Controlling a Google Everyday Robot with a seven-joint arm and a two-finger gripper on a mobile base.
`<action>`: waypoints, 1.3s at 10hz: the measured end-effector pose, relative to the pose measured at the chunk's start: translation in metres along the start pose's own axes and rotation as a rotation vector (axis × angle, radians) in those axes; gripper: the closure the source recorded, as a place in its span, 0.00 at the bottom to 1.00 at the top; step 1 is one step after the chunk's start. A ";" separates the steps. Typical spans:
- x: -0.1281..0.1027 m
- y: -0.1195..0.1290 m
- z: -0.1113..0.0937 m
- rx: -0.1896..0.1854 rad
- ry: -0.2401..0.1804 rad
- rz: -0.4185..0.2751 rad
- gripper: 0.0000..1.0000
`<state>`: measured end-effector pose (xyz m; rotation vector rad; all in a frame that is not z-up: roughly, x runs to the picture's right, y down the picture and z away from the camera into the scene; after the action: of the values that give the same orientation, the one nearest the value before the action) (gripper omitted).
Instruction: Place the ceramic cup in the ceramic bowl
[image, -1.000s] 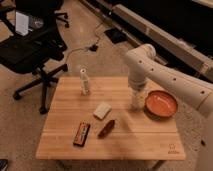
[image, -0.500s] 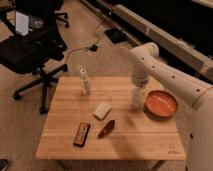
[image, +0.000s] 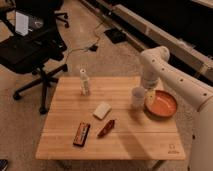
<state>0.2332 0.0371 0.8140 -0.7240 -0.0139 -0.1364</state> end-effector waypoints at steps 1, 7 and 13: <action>0.002 0.003 0.008 -0.013 -0.004 0.008 0.20; -0.004 0.019 0.039 -0.067 0.014 -0.019 0.33; -0.013 0.039 0.052 -0.089 0.006 -0.050 0.93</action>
<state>0.2266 0.1016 0.8262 -0.8120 -0.0201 -0.1883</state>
